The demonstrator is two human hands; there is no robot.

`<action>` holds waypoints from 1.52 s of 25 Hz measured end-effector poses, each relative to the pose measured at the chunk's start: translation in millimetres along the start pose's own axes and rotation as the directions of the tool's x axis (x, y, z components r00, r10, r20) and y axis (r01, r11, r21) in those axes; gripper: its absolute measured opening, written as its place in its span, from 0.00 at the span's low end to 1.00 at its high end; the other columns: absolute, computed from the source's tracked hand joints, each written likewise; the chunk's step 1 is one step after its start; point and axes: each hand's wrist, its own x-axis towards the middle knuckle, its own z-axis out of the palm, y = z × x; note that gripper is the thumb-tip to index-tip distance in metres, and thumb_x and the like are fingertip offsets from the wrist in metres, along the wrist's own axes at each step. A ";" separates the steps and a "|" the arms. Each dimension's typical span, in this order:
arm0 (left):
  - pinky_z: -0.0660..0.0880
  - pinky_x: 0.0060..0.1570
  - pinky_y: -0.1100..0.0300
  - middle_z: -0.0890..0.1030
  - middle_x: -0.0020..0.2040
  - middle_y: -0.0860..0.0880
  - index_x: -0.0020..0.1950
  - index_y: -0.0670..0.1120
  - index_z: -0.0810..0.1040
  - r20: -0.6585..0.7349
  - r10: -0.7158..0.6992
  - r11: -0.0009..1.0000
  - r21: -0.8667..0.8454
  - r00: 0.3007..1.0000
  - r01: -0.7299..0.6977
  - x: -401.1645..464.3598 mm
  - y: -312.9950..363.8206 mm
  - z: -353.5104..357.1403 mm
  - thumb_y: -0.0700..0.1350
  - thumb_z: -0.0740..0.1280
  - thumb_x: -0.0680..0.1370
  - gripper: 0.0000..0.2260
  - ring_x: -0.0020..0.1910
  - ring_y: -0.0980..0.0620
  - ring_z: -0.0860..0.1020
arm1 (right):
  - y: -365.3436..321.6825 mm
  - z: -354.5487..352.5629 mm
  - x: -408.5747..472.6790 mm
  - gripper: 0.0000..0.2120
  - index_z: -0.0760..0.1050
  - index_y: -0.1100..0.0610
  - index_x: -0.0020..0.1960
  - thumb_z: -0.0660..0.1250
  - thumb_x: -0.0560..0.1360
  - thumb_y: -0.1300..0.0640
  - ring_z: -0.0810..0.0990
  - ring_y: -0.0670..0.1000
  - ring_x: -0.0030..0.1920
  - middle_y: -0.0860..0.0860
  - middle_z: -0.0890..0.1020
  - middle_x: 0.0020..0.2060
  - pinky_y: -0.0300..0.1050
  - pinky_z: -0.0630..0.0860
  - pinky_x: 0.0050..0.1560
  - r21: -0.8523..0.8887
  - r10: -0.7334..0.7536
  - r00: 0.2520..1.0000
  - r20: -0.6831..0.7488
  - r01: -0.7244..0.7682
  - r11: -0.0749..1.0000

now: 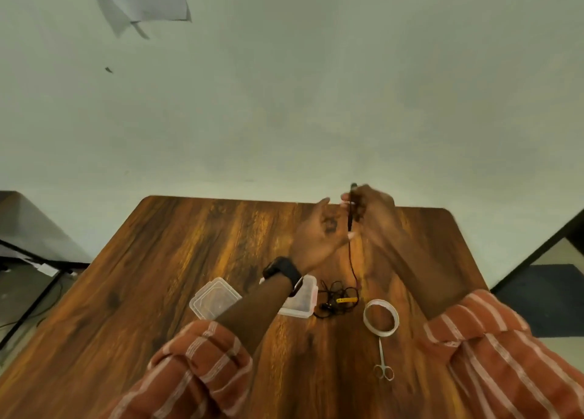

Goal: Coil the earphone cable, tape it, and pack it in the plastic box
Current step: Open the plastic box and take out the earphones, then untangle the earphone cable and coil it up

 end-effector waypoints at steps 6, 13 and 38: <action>0.78 0.44 0.63 0.87 0.44 0.42 0.52 0.40 0.84 -0.066 0.240 0.944 -0.217 0.968 -0.249 38.6 106.3 -32.3 0.43 0.69 0.78 0.08 0.41 0.49 0.84 | -122.7 -12.9 -8.5 0.12 0.80 0.62 0.51 0.62 0.79 0.55 0.81 0.48 0.39 0.50 0.82 0.39 0.48 0.77 0.46 0.080 -0.328 0.945 0.007 0.326 0.942; 0.79 0.45 0.53 0.86 0.44 0.47 0.53 0.44 0.84 -0.427 0.261 0.915 -0.177 0.866 -0.363 46.5 190.8 -101.2 0.44 0.74 0.73 0.10 0.41 0.53 0.82 | -107.6 -27.3 -27.1 0.20 0.79 0.59 0.50 0.57 0.81 0.45 0.76 0.52 0.28 0.55 0.78 0.31 0.49 0.78 0.39 0.041 -0.309 0.847 0.433 0.323 0.945; 0.55 0.19 0.64 0.63 0.24 0.53 0.32 0.48 0.70 -0.334 0.435 0.220 -0.861 0.836 -0.458 -11.6 267.9 -259.6 0.52 0.53 0.84 0.21 0.19 0.57 0.56 | -55.1 -125.4 43.3 0.06 0.85 0.58 0.46 0.72 0.74 0.55 0.74 0.50 0.34 0.51 0.79 0.31 0.42 0.71 0.38 -0.398 -0.242 0.874 0.422 0.418 0.817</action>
